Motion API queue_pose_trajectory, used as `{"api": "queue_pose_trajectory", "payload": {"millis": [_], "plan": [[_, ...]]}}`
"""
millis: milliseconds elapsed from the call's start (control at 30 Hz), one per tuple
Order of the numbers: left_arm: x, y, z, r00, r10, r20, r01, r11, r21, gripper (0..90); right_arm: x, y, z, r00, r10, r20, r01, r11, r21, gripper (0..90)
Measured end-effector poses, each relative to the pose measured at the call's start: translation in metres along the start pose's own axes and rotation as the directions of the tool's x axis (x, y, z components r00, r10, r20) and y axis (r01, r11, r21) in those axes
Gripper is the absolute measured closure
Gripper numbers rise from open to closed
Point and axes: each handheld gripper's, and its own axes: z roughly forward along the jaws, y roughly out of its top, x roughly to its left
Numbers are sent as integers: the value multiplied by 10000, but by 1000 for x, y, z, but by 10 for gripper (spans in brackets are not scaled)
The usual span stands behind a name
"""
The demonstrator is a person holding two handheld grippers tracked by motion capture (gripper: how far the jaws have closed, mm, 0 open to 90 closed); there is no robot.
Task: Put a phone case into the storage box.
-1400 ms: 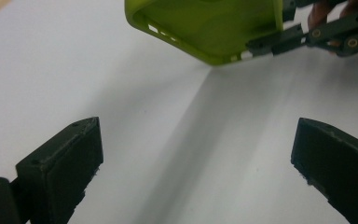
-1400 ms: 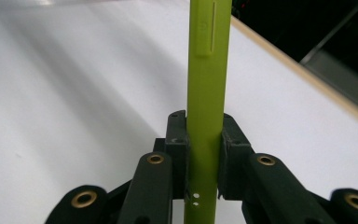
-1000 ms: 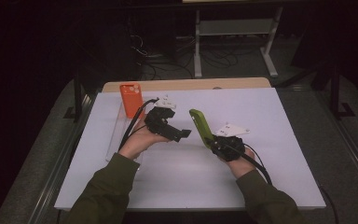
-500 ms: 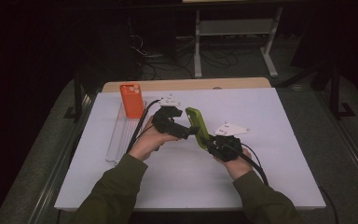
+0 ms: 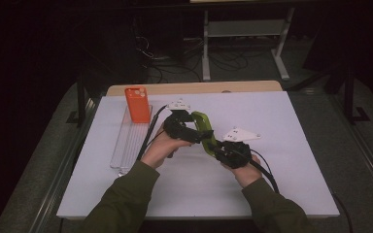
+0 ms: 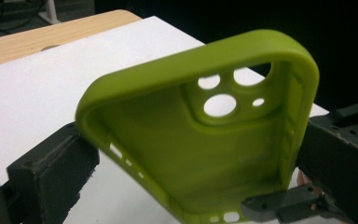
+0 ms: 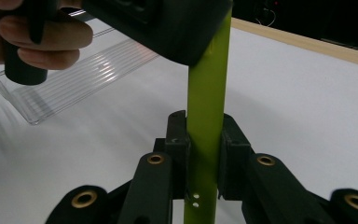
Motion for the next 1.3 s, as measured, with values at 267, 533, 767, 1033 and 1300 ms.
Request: {"api": "queue_pose_trajectory", "payload": {"millis": [267, 533, 767, 1033, 1300], "plan": [[1, -3, 3, 10000, -43, 48, 44, 10000, -87, 0, 3, -1, 2, 9998, -189, -75, 189, 9998, 43, 761], [2, -3, 4, 9994, -301, 173, 305, 9992, -242, 0, 6, -3, 5, 9995, -316, -27, 316, 9994, 168, 760], [2, -3, 3, 9996, -266, 128, 268, 9995, -169, 0, 6, -5, 6, 9993, -386, -12, 386, 9989, 268, 761], [3, -4, 2, 9988, -482, -24, 480, 9981, -393, 77, 6, -7, 9, 9990, -451, 73, 448, 9982, 395, 760], [5, -4, 1, 9978, -656, 103, 660, 9967, -465, 122, 6, -8, 11, 9990, -438, 78, 433, 9978, 503, 758]]}}
